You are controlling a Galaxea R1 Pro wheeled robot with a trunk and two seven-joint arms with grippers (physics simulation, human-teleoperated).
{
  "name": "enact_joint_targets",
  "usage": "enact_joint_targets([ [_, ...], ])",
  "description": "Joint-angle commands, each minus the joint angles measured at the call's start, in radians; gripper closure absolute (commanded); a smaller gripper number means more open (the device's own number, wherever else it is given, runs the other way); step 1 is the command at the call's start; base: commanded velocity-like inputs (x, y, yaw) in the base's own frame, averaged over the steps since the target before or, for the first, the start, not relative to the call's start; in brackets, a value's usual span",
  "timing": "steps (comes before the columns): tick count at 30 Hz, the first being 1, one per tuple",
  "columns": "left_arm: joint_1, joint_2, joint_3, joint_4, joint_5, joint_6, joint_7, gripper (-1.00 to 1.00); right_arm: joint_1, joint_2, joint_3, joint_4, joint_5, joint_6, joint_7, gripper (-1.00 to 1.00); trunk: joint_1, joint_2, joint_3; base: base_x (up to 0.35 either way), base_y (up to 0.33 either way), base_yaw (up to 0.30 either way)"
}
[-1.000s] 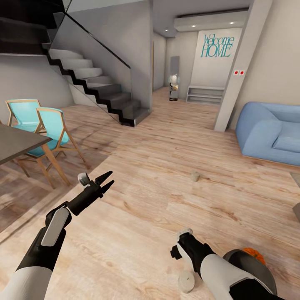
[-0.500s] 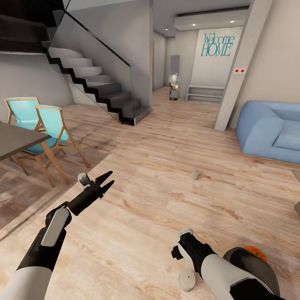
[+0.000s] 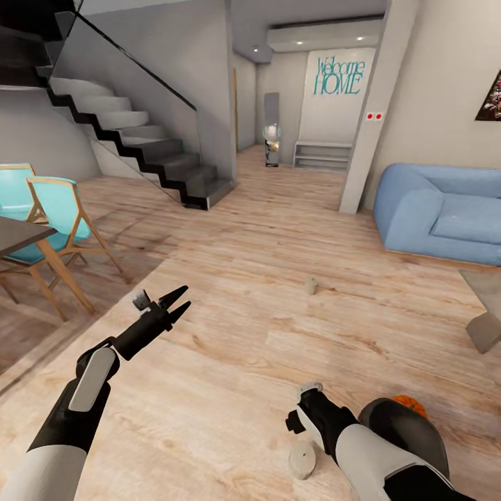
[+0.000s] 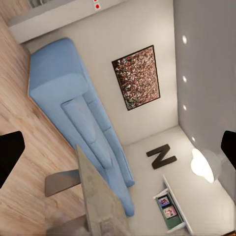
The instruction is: Place each of the two pumpkins and all three candles from the living room inside a cabinet in the living room (use any cabinet), then make sure every cabinet is closed, and position the cauldron so it is next to a table in the living room.
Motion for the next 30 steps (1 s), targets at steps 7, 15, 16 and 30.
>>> enact_joint_targets([
  [7,0.0,0.0,0.0,0.0,0.0,0.0,0.001,-1.0,0.0,0.001,0.0,0.0,0.001,0.0,0.001,-1.0,0.027,-0.049,-0.018,0.0,0.0,-0.233],
  [15,0.0,0.0,0.0,0.001,0.0,0.0,0.002,-1.0,0.0,0.006,0.003,0.0,0.001,-0.003,0.011,-1.0,0.058,-0.105,-0.043,0.0,0.0,-0.017],
  [16,0.0,0.0,0.0,0.001,0.0,0.0,0.002,-1.0,0.0,0.006,0.003,0.0,0.001,-0.003,0.012,-1.0,0.061,-0.112,-0.046,0.0,0.0,0.0],
  [30,0.0,0.0,0.0,0.036,0.002,0.0,0.0,-1.0,0.0,0.006,0.003,0.001,0.001,-0.005,0.012,-1.0,0.115,-0.21,-0.09,0.0,0.0,0.0],
])
